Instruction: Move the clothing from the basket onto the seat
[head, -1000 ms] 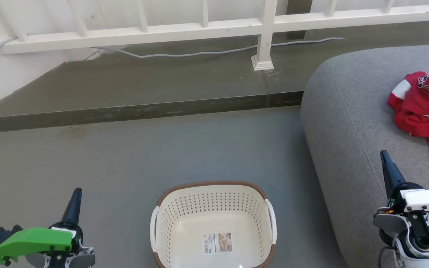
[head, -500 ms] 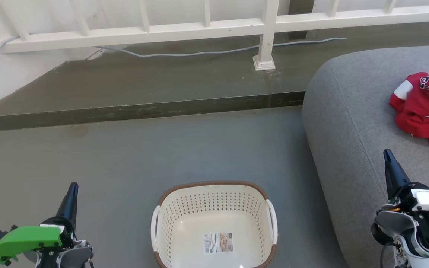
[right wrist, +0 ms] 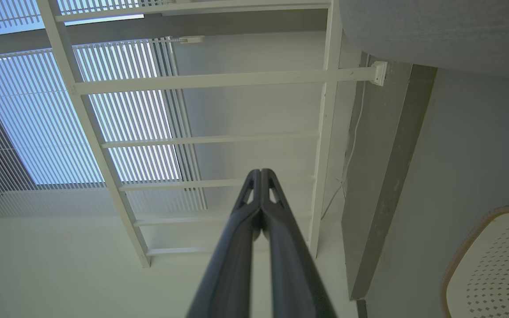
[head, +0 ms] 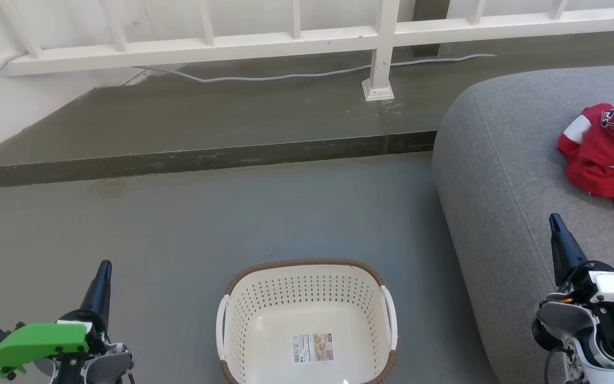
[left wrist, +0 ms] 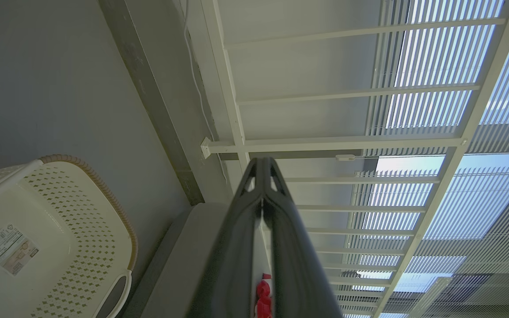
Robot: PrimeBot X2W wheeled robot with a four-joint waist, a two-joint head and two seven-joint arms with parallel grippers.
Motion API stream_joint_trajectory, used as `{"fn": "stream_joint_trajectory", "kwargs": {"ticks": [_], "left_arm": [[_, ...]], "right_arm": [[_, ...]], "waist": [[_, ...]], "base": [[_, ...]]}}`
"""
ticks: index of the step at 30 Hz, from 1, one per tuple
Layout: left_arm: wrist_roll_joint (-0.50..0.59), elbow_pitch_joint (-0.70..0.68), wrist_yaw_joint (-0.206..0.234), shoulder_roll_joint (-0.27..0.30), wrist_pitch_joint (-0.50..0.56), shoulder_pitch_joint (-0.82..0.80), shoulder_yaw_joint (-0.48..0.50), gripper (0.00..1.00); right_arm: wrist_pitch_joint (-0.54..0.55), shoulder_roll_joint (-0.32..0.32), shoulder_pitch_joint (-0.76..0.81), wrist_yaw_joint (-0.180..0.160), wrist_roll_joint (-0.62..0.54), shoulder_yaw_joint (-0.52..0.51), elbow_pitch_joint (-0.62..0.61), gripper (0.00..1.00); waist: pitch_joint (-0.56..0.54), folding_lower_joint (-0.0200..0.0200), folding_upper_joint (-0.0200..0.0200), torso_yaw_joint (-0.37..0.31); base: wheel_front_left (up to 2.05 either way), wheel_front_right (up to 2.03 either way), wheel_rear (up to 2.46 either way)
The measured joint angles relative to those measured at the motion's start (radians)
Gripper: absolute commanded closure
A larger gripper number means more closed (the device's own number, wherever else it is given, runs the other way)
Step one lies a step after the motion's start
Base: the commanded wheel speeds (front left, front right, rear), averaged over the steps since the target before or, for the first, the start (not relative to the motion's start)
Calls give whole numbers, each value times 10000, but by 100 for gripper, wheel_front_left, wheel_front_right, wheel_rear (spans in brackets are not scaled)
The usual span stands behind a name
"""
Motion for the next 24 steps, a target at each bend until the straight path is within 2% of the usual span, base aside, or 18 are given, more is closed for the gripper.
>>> {"fn": "stream_joint_trajectory", "kwargs": {"ticks": [24], "left_arm": [[0, 132, -4, -13, 13, -21, 29, 100]], "right_arm": [[0, 4, 0, 0, 8, 0, 0, 100]], "waist": [[-2, 0, 0, 1]], "base": [[0, 0, 0]]}}
